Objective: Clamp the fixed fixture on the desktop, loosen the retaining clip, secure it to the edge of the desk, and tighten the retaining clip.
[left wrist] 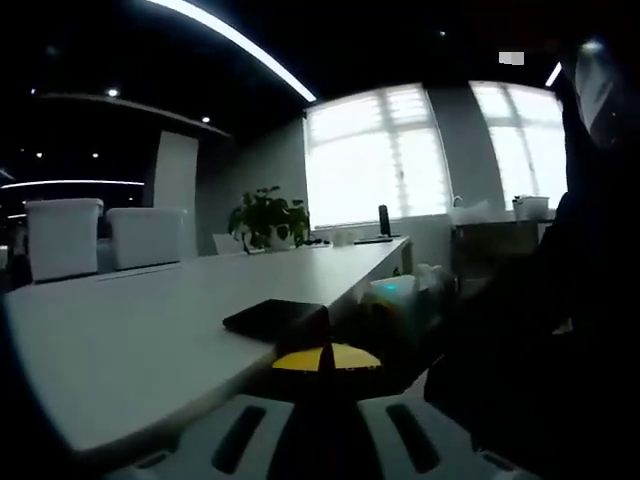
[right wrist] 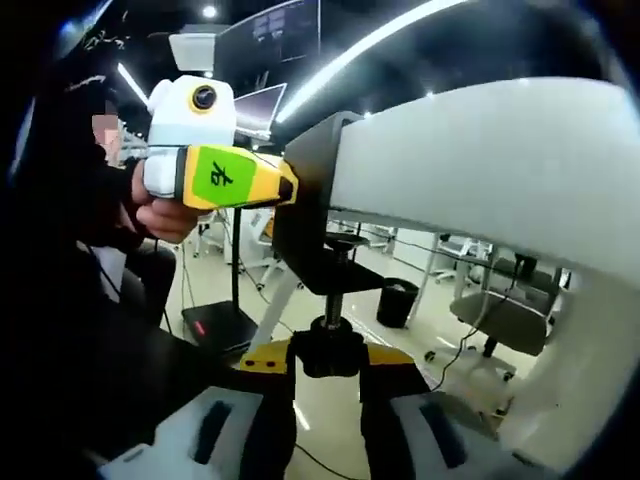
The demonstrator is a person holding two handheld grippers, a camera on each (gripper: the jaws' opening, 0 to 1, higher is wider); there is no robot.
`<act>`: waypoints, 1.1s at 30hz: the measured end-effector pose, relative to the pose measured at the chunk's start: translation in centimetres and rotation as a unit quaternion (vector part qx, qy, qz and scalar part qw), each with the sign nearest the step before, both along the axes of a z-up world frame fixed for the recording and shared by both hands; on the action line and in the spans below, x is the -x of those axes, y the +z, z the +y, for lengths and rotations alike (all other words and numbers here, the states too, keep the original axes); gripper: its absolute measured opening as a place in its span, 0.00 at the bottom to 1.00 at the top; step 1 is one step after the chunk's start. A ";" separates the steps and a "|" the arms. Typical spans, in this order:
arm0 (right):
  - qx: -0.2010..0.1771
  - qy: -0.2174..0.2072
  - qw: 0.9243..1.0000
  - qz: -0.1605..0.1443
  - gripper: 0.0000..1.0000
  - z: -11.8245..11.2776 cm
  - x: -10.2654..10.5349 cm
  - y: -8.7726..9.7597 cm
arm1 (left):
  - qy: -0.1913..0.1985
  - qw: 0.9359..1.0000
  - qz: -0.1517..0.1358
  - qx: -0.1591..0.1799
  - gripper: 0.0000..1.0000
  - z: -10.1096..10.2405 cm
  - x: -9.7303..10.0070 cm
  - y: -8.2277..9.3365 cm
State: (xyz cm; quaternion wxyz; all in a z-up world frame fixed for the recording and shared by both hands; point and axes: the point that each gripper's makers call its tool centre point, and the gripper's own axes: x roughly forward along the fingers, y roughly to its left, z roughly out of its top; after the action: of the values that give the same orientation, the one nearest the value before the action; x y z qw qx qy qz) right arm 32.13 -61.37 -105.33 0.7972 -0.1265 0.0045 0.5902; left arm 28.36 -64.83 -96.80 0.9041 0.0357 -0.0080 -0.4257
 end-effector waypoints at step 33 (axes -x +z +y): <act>-0.038 -0.428 0.901 0.051 0.24 -1.9 -1.7 -0.5 | -0.018 1.000 -0.014 0.019 0.01 0.2 0.2 0.2</act>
State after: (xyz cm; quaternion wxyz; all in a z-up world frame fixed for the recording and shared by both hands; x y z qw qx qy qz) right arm 33.85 -63.23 -105.79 0.9760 -0.0518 0.0762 0.1972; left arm 28.21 -64.68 -96.64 0.8965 0.0242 -0.0290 -0.4414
